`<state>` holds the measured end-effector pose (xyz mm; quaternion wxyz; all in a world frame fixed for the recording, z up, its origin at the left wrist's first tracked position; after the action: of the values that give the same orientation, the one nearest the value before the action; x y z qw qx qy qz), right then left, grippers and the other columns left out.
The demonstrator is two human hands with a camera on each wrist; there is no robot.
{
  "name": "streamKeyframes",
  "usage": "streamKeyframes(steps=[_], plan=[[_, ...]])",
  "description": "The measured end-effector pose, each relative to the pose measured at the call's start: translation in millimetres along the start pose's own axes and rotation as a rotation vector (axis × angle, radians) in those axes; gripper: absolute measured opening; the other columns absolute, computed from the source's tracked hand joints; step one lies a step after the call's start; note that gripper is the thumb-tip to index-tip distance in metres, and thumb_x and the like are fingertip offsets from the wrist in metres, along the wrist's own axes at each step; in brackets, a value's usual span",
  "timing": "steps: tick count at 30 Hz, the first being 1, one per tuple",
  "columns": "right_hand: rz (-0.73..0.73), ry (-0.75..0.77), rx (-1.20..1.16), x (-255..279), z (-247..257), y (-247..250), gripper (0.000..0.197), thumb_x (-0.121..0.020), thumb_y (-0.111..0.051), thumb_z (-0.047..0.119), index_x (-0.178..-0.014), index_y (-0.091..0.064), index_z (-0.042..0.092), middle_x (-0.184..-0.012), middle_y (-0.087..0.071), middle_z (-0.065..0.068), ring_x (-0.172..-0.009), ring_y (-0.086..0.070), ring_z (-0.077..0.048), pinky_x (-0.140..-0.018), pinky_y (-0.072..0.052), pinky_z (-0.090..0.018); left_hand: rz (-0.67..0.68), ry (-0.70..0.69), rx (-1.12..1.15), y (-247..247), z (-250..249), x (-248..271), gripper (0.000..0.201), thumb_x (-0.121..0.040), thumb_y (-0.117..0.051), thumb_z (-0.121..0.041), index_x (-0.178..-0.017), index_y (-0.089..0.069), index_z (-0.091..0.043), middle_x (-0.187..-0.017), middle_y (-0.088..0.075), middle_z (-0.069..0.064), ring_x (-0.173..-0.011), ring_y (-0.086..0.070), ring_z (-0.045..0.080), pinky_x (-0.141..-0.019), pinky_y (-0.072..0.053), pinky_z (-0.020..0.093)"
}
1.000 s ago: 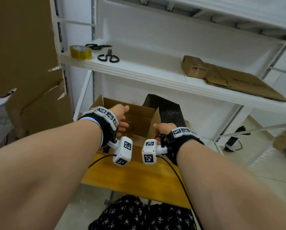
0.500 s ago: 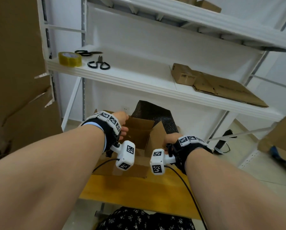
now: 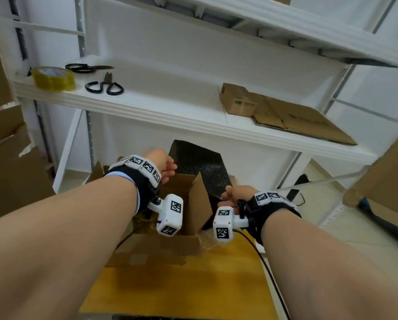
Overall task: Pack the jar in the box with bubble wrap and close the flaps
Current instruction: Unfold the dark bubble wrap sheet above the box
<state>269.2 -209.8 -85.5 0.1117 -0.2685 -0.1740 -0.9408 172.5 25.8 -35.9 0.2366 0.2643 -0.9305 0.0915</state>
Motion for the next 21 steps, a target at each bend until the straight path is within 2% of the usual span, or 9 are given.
streamKeyframes(steps=[6,10,11,13,14,15,17,18,21], plan=[[-0.004,-0.072,-0.091,-36.3,-19.3,10.0,0.028,-0.100,-0.048,0.024,-0.077,-0.049,0.009,-0.052,-0.047,-0.009,-0.029,-0.045,-0.019,-0.033,-0.038,-0.024,0.044,-0.095,-0.164,-37.5,-22.1,-2.9,0.026,-0.098,-0.042,-0.016,-0.075,-0.056,-0.013,-0.055,-0.055,-0.004,-0.043,-0.046,0.008,-0.037,-0.031,0.012],[-0.012,-0.017,0.100,-66.0,-22.5,11.3,0.020,-0.096,-0.053,0.022,-0.078,-0.045,0.024,-0.085,-0.049,0.002,-0.073,-0.052,-0.014,-0.080,-0.056,-0.036,0.060,-0.136,-0.322,-45.1,-28.2,-11.2,0.026,-0.099,-0.044,-0.020,-0.082,-0.061,-0.012,-0.061,-0.046,-0.002,-0.048,-0.036,0.010,-0.044,-0.028,0.021],[-0.008,-0.013,0.123,-68.0,-21.1,10.6,0.022,-0.096,-0.052,0.022,-0.077,-0.044,0.026,-0.085,-0.047,0.004,-0.074,-0.050,-0.012,-0.079,-0.057,-0.031,0.060,-0.138,-0.344,-44.7,-26.7,-13.9,0.024,-0.099,-0.044,-0.021,-0.087,-0.063,-0.012,-0.061,-0.045,-0.002,-0.048,-0.035,0.010,-0.045,-0.027,0.021],[-0.027,0.002,0.227,-70.0,-17.7,12.3,0.027,-0.099,-0.048,0.021,-0.074,-0.040,0.026,-0.081,-0.043,0.007,-0.068,-0.045,-0.007,-0.055,-0.053,-0.015,0.064,-0.131,-0.352,-43.5,-23.4,-19.6,0.024,-0.099,-0.044,-0.023,-0.097,-0.065,-0.011,-0.061,-0.044,-0.002,-0.048,-0.033,0.011,-0.045,-0.026,0.022],[-0.021,0.022,0.299,-71.4,-15.8,12.2,0.028,-0.099,-0.048,0.021,-0.073,-0.040,0.026,-0.080,-0.042,0.007,-0.067,-0.044,-0.006,-0.052,-0.051,-0.014,0.070,-0.124,-0.344,-42.6,-22.0,-23.0,0.024,-0.099,-0.045,-0.023,-0.098,-0.065,-0.011,-0.061,-0.044,-0.002,-0.048,-0.033,0.011,-0.045,-0.026,0.022],[-0.006,0.041,0.334,-70.0,-14.0,9.9,0.026,-0.098,-0.050,0.021,-0.075,-0.042,0.026,-0.080,-0.043,0.007,-0.067,-0.045,-0.006,-0.063,-0.054,-0.017,0.075,-0.120,-0.341,-41.2,-21.1,-26.1,0.024,-0.099,-0.045,-0.024,-0.097,-0.065,-0.011,-0.061,-0.044,-0.002,-0.048,-0.034,0.011,-0.045,-0.026,0.022],[0.031,0.056,0.350,-72.6,-13.9,3.8,0.008,-0.096,-0.054,0.020,-0.088,-0.054,0.020,-0.082,-0.046,0.004,-0.070,-0.047,-0.011,-0.092,-0.053,-0.035,0.072,-0.108,-0.321,-36.7,-18.7,-32.9,0.025,-0.099,-0.045,-0.024,-0.090,-0.065,-0.011,-0.062,-0.046,-0.002,-0.049,-0.037,0.011,-0.046,-0.028,0.021],[0.039,0.067,0.351,-71.0,-12.2,1.0,0.009,-0.095,-0.056,0.020,-0.103,-0.058,0.018,-0.084,-0.048,0.002,-0.072,-0.049,-0.014,-0.095,-0.051,-0.039,0.070,-0.099,-0.303,-34.5,-17.2,-35.7,0.026,-0.099,-0.045,-0.024,-0.087,-0.064,-0.011,-0.062,-0.048,-0.002,-0.050,-0.039,0.010,-0.046,-0.028,0.021],[-0.048,0.119,0.375,-74.5,-1.6,1.8,0.043,-0.092,-0.058,0.023,-0.132,-0.055,0.007,-0.105,-0.060,-0.010,-0.094,-0.060,-0.024,-0.075,-0.052,-0.031,0.064,-0.074,-0.264,-27.9,-13.8,-38.6,0.028,-0.099,-0.043,-0.021,-0.081,-0.062,-0.010,-0.063,-0.050,-0.002,-0.051,-0.042,0.010,-0.047,-0.028,0.021]])
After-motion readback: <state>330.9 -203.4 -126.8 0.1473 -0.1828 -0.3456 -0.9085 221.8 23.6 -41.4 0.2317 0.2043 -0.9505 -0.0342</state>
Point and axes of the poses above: each hand's wrist, its own x-axis away from the middle knuckle, its own y-axis out of the back of the hand, z = x × y, the point moved 7 cm from there along -x, towards the middle knuckle
